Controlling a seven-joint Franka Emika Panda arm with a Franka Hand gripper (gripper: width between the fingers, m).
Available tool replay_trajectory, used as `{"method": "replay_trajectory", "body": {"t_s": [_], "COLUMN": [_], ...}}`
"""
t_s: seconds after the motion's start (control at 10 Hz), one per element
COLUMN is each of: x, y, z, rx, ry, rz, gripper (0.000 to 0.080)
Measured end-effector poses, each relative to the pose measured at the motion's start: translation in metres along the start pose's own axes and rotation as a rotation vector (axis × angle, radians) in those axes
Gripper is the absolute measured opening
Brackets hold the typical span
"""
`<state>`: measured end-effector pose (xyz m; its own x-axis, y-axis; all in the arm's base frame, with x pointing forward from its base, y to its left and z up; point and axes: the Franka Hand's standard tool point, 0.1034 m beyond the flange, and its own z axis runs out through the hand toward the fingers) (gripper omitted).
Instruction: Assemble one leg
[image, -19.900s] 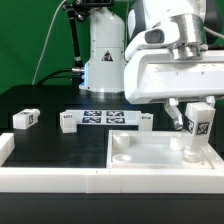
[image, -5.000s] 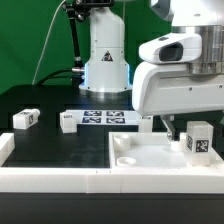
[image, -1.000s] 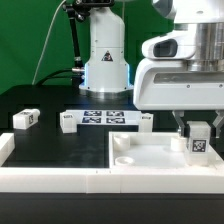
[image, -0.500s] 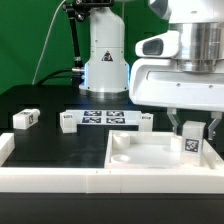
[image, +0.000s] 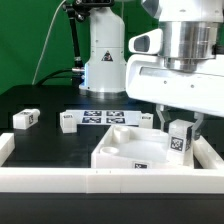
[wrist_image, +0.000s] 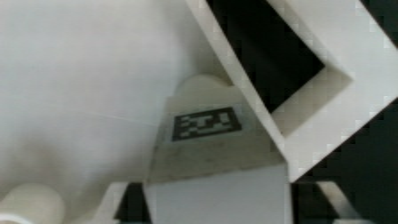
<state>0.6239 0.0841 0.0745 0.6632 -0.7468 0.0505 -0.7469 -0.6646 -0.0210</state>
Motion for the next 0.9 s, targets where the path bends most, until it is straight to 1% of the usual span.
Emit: {"method": "replay_trajectory", "body": {"t_s": [0.2, 0.3, 0.4, 0.5, 0.9], "x": [0.0001, 0.0, 0.0, 0.0, -0.0002], "y": [0.0, 0.0, 0.0001, 0.0001, 0.0003], "z": [0.0006, 0.0007, 0.0009, 0.0011, 0.0016], "rx": [0.001, 0.0, 0.0, 0.0, -0.001], "ry": [0.0, 0.0, 0.0, 0.0, 0.0], "rz": [-0.003, -0.003, -0.003, -0.003, -0.004], "gripper": [0.0315, 0.0481, 0.0611, 0.0638, 0.0649]}}
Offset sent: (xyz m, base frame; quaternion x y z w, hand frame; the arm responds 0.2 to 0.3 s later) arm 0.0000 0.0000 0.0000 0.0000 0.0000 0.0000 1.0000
